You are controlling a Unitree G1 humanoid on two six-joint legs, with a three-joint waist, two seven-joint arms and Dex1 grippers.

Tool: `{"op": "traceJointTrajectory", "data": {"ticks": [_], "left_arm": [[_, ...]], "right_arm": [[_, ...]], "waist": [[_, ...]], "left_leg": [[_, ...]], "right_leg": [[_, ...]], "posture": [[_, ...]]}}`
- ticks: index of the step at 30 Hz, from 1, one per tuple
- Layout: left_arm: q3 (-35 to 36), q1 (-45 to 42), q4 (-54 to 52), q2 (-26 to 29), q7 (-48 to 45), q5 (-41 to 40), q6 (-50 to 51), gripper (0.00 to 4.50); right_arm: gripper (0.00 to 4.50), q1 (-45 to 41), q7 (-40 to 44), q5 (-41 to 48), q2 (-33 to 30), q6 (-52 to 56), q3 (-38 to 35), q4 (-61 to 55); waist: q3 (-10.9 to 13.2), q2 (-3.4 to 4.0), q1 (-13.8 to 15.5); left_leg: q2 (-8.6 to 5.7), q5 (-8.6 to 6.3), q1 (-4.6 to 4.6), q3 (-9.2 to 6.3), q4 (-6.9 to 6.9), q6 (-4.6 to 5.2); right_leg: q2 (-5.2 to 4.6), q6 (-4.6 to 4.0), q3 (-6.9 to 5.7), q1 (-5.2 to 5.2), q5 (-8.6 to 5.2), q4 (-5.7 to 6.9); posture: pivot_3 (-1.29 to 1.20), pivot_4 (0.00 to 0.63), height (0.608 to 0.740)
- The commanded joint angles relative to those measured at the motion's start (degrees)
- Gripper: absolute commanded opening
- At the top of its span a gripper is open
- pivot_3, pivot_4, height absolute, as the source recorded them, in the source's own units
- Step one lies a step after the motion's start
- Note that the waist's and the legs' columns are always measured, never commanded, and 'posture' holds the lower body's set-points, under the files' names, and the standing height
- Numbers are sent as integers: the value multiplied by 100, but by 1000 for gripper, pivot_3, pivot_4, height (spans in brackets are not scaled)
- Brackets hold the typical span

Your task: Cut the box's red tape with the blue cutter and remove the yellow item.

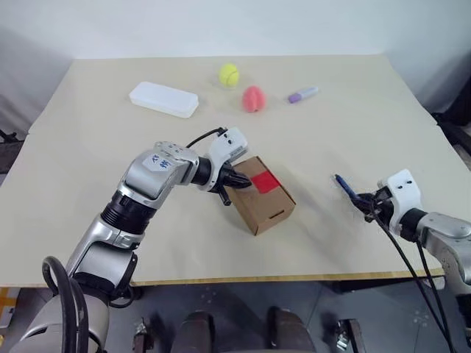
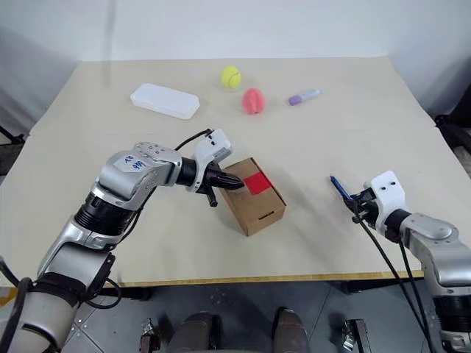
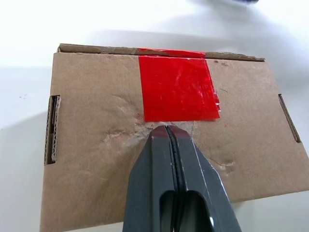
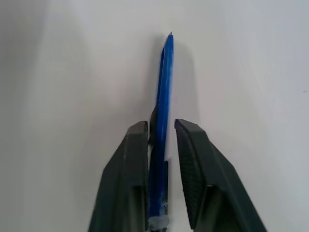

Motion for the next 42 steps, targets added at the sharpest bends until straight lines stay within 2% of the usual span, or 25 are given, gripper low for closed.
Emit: {"op": "traceJointTrajectory", "data": {"ticks": [1,4,8,11,18,19,25,29,32,34,35,36,38,42], "left_arm": [[24,104,-60,46,74,156,41,0],[37,123,-78,26,101,149,58,0],[47,83,-6,-22,108,154,35,0],[52,38,71,-57,97,179,-6,0],[86,-114,324,-64,-21,225,-193,0],[103,-147,368,-55,-52,218,-219,0],[225,-331,558,41,-253,155,-279,0],[329,-441,508,321,-614,-4,-106,0],[391,-498,361,535,-863,-109,70,0],[462,-520,250,693,-994,-169,177,0],[506,-525,222,747,-1021,-190,227,0],[543,-518,193,799,-1041,-210,285,0],[543,-435,72,959,-1107,-227,372,0],[492,-64,-355,1319,-1190,-320,681,0]], "right_arm": [[1203,-50,116,-263,-199,-165,-160,-18],[1551,-19,196,-380,-282,-171,-232,-12],[1605,-36,265,-480,-398,-166,-319,-118],[1985,-91,308,-520,-435,-116,-369,-185],[4271,-279,397,-720,-570,-185,-320,-366],[4471,-331,442,-679,-553,-182,-336,-359],[4471,-641,619,-513,-340,-321,-393,-5],[4471,-1354,288,-577,92,-538,-362,663],[4471,-1859,493,-662,233,-349,-2,1102],[4082,-2201,670,-639,377,-266,206,1294],[4061,-2338,738,-680,432,-320,302,1381],[3638,-2459,794,-727,476,-360,391,1462],[3207,-2665,913,-769,568,-371,528,1580],[1747,-3038,1254,-874,753,-438,881,1811]], "waist": [[0,0,0],[0,0,-1],[0,0,0],[0,0,6],[0,0,5],[0,0,3],[2,-3,-1],[10,-3,-42],[18,1,-62],[19,-1,-64],[20,-1,-71],[20,0,-79],[22,1,-83],[25,2,-109]], "left_leg": [[0,0,0,0,0,0],[0,0,0,2,0,-1],[0,1,2,3,0,-1],[0,1,3,4,1,-1],[0,1,3,5,4,-2],[0,1,3,5,4,-2],[1,1,4,7,3,-3],[3,2,6,16,3,-4],[5,4,8,23,-5,-6],[8,4,8,25,-9,-7],[8,4,8,26,-10,-7],[9,4,7,28,-11,-7],[9,4,7,32,-13,-7],[9,4,6,38,-15,-7]], "right_leg": [[0,0,0,0,0,0],[0,0,0,0,0,0],[0,0,0,0,0,1],[0,1,0,0,1,3],[0,2,0,0,1,4],[0,2,0,1,1,4],[0,4,0,0,2,5],[0,7,-1,-5,4,10],[0,10,-1,-11,5,13],[0,10,-8,-15,5,12],[0,10,-11,-17,5,12],[-1,10,-12,-19,5,12],[-2,10,-13,-22,5,12],[-4,11,-13,-33,6,23]], "posture": [[0,150,740],[0,150,740],[0,150,740],[0,150,740],[0,150,740],[0,150,740],[0,150,740],[0,150,740],[0,150,740],[0,150,740],[0,150,740],[0,150,740],[0,150,740],[0,150,740]]}}
